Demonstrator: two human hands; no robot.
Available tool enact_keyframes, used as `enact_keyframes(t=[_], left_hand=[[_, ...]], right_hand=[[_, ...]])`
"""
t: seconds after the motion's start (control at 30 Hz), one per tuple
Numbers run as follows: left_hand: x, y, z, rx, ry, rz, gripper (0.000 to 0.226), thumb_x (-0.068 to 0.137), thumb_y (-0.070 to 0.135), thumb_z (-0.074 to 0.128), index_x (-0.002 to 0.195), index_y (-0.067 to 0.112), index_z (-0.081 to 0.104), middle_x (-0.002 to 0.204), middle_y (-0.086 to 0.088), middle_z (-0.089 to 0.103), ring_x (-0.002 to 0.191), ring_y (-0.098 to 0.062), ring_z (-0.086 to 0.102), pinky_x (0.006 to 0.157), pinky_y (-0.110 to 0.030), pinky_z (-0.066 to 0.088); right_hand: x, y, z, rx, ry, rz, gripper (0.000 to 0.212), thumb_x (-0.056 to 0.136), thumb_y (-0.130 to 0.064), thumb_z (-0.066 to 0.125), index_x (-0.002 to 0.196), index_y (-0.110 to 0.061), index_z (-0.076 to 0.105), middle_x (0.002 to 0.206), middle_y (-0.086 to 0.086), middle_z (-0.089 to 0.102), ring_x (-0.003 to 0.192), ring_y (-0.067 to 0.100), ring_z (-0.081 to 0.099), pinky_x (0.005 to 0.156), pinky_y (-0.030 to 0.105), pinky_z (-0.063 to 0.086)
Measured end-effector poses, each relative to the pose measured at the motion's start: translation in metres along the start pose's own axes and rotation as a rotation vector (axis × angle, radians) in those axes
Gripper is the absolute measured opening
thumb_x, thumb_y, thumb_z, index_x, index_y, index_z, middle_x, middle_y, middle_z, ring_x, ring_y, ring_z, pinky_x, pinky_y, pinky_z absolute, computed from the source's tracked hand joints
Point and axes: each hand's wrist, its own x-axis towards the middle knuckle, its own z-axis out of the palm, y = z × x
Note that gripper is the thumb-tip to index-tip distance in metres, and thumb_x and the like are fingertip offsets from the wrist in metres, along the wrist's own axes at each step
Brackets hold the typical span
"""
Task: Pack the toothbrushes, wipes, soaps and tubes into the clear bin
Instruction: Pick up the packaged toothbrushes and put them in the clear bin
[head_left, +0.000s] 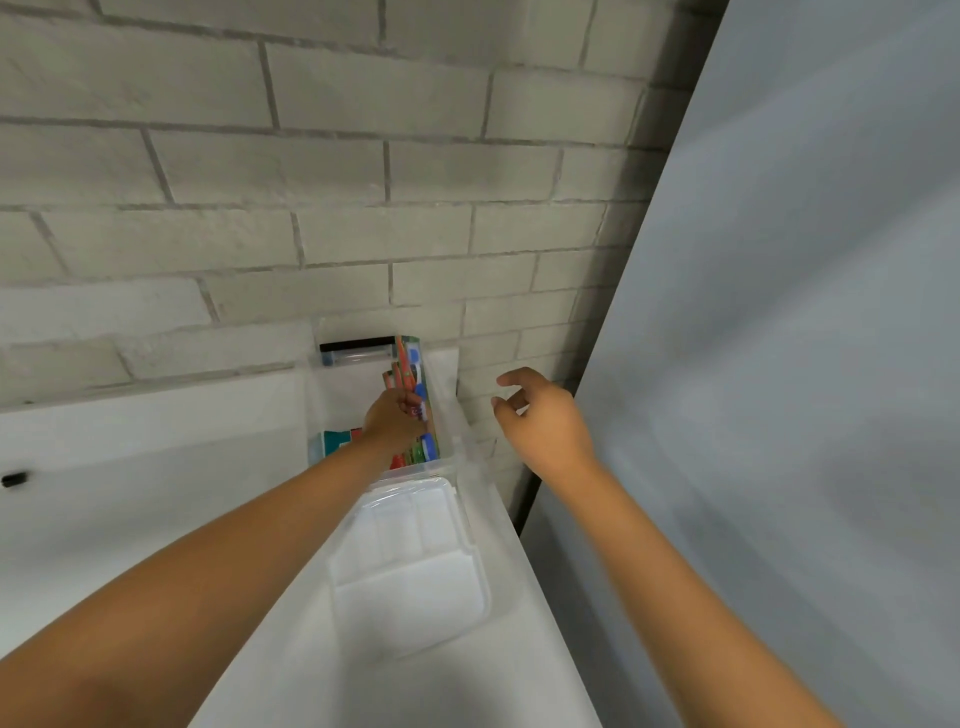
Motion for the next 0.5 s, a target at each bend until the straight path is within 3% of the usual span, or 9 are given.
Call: enact_keyframes(t=[0.13,0.23,0.33,0.4,0.5], left_hand=[[0.002,-0.004,0.000,0.162,-0.001,0.007,0.022,0.081,0.011,0.068,0.098,0.012,0.055,0.114,-0.014,0.063,0.100,-0.029,0.061,0.095,-0.039,0.050],[0.003,-0.007,0.000,0.323,0.012,0.032,0.018,0.090,0.016,0.056,0.107,0.009,0.056,0.115,-0.013,0.062,0.088,-0.021,0.055,0.086,-0.029,0.047],[0.000,-0.007,-0.001,0.373,0.008,0.029,0.030,0.095,0.025,0.047,0.116,0.006,0.053,0.114,-0.014,0.062,0.086,-0.019,0.053,0.082,-0.026,0.046],[-0.003,-0.004,0.001,0.417,-0.014,0.020,0.033,0.095,0.025,0.047,0.120,0.004,0.052,0.117,-0.015,0.061,0.092,-0.022,0.057,0.087,-0.027,0.047],[-0.008,0.001,0.000,0.480,-0.070,0.047,0.033,0.093,0.006,0.048,0.125,0.008,0.053,0.127,-0.014,0.056,0.111,-0.028,0.057,0.094,-0.029,0.047]], right_hand=[[0.001,0.002,0.001,0.000,0.002,-0.020,0.029,0.090,-0.023,0.055,0.118,-0.017,0.058,0.093,0.005,0.067,0.075,0.014,0.053,0.053,0.009,0.036],[0.001,0.002,0.003,0.003,-0.008,-0.024,0.028,0.091,-0.024,0.054,0.118,-0.018,0.058,0.096,0.007,0.068,0.075,0.014,0.054,0.052,0.010,0.036],[0.001,0.001,0.004,-0.006,-0.023,-0.028,0.028,0.091,-0.024,0.054,0.118,-0.017,0.058,0.096,0.007,0.069,0.074,0.014,0.054,0.051,0.010,0.035],[0.000,0.000,0.004,-0.008,-0.021,-0.031,0.028,0.091,-0.024,0.054,0.117,-0.017,0.059,0.096,0.008,0.069,0.074,0.015,0.054,0.051,0.010,0.036],[0.001,-0.001,0.004,-0.009,-0.023,-0.029,0.027,0.090,-0.024,0.055,0.116,-0.017,0.059,0.098,0.008,0.069,0.073,0.015,0.054,0.051,0.011,0.036]])
